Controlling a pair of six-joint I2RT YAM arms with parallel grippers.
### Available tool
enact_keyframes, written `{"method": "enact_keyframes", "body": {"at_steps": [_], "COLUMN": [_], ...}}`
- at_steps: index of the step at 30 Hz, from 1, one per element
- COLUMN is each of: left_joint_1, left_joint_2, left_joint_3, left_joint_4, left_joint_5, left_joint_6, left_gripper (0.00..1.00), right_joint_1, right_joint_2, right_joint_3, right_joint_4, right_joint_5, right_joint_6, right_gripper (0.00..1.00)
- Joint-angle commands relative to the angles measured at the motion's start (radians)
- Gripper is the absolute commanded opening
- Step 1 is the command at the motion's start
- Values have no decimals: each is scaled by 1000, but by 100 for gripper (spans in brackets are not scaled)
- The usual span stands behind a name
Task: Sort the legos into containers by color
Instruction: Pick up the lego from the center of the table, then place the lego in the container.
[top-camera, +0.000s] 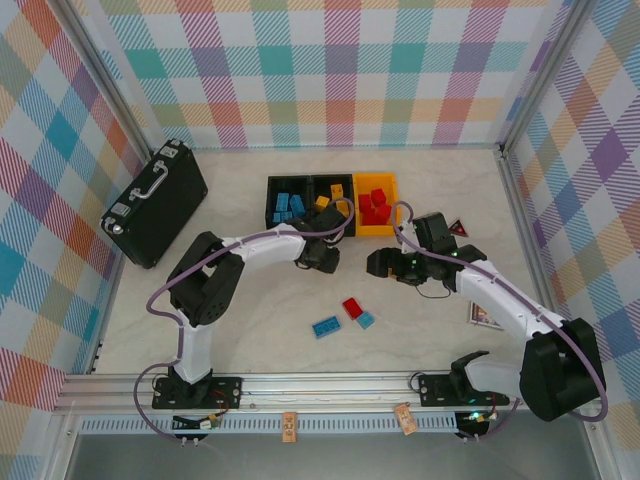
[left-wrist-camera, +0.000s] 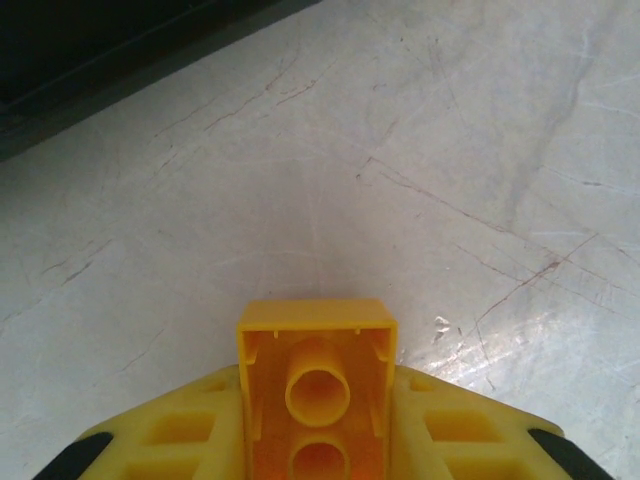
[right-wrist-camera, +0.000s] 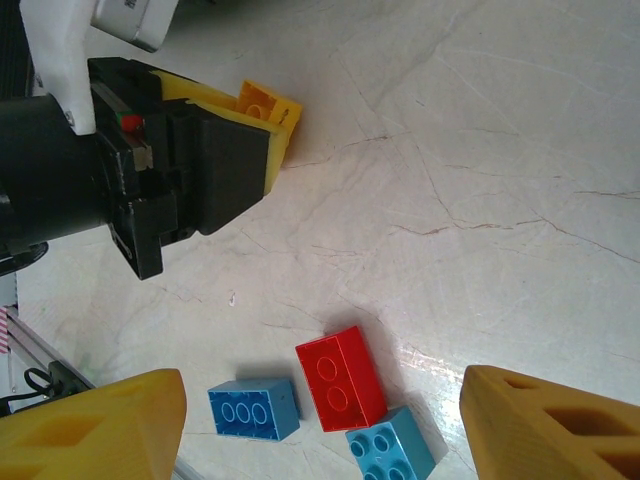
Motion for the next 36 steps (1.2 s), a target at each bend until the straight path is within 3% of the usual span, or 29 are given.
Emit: {"method": "enact_keyframes", "body": {"at_steps": [1,15,36], "left_joint_1": [-5,80,142], "left_joint_2": [-35,73,467], "left_joint_3": [78,463,990], "left_joint_4": [-74,-265,-403], "left_joint_5": [-23,-34,-42], "left_joint_6": [-35,-158,-260], "left_gripper": [24,23,25], "right_joint_1": [-7,-8,-10], "right_joint_2": [5,87,122], "right_joint_3": [12,162,171], "right_joint_4": [18,3,21], "right_joint_5": [-2,15,39], "right_joint_6": [9,61,92], "right_gripper": [73,73,73]}}
